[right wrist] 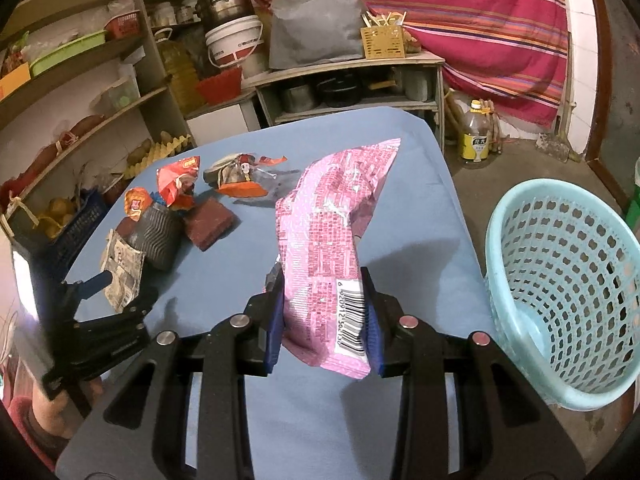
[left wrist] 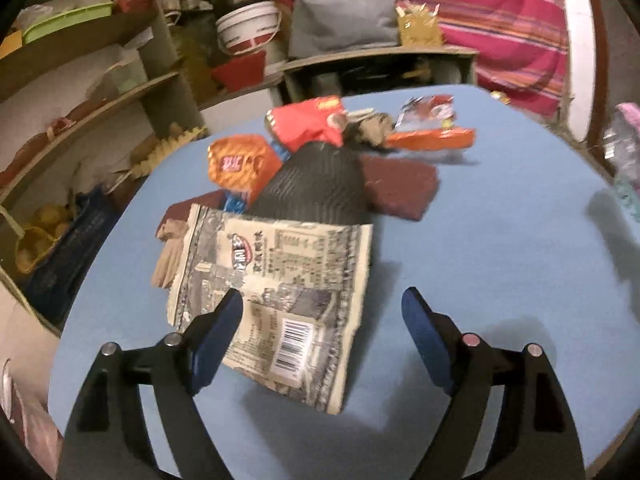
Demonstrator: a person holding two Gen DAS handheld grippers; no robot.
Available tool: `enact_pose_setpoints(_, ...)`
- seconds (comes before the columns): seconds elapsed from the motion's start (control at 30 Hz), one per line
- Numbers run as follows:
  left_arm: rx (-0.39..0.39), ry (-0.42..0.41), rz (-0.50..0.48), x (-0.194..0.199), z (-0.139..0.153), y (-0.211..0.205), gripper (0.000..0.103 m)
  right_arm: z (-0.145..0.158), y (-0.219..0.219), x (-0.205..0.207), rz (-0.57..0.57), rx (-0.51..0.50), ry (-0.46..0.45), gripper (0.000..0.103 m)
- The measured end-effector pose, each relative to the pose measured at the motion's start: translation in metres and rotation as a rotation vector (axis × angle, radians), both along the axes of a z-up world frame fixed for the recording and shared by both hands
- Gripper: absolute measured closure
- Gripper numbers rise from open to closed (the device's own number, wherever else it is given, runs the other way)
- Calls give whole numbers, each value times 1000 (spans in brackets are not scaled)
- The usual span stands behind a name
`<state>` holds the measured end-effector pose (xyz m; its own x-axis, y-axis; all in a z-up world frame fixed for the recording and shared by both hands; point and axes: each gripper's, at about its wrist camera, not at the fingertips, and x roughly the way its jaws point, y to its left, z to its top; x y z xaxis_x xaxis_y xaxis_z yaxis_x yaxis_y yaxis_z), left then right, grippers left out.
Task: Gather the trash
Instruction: 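Carry both items to the blue basket and release them inside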
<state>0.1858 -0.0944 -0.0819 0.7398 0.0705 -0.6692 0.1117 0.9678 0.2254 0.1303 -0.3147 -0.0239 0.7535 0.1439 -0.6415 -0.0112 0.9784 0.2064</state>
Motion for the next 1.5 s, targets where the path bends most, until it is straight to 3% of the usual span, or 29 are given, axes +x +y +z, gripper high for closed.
enact_pose_setpoints(0.07,-11,17,6,6,-4,2,34,0,-1,1,1,2,-1,67)
enact_pose_setpoints(0.13,-37,47,8,12,-7,7,67,0,0,1,4,1,-2,67)
enact_pose_setpoints(0.2,-93,89,5,18,-10,16,88,0,0,0,5,0,-2,67)
enact_pose_setpoints(0.37,-132,53,-8,10,3,29,97,1,2,1,4,1,-6,67)
enact_pose_setpoints(0.57,-163,-17,-55,-7,46,34,100,8,4,0,11,8,-23,68)
enact_pose_setpoints(0.7,-194,-54,-113,-14,80,23,100,30,-5,-5,8,-2,-64,68)
enact_pose_setpoints(0.87,-256,-126,-247,-20,132,-17,101,52,-46,-6,-60,1,-104,69)
enact_pose_setpoints(1.0,-278,-160,-351,-23,153,-60,100,53,-91,-13,-136,24,-114,69)
enact_pose_setpoints(1.33,-359,-50,-666,-33,141,-212,100,37,-186,-49,-374,-6,-71,69)
enact_pose_setpoints(1.5,-378,92,-775,-24,106,-282,100,20,-210,-57,-431,-35,-18,69)
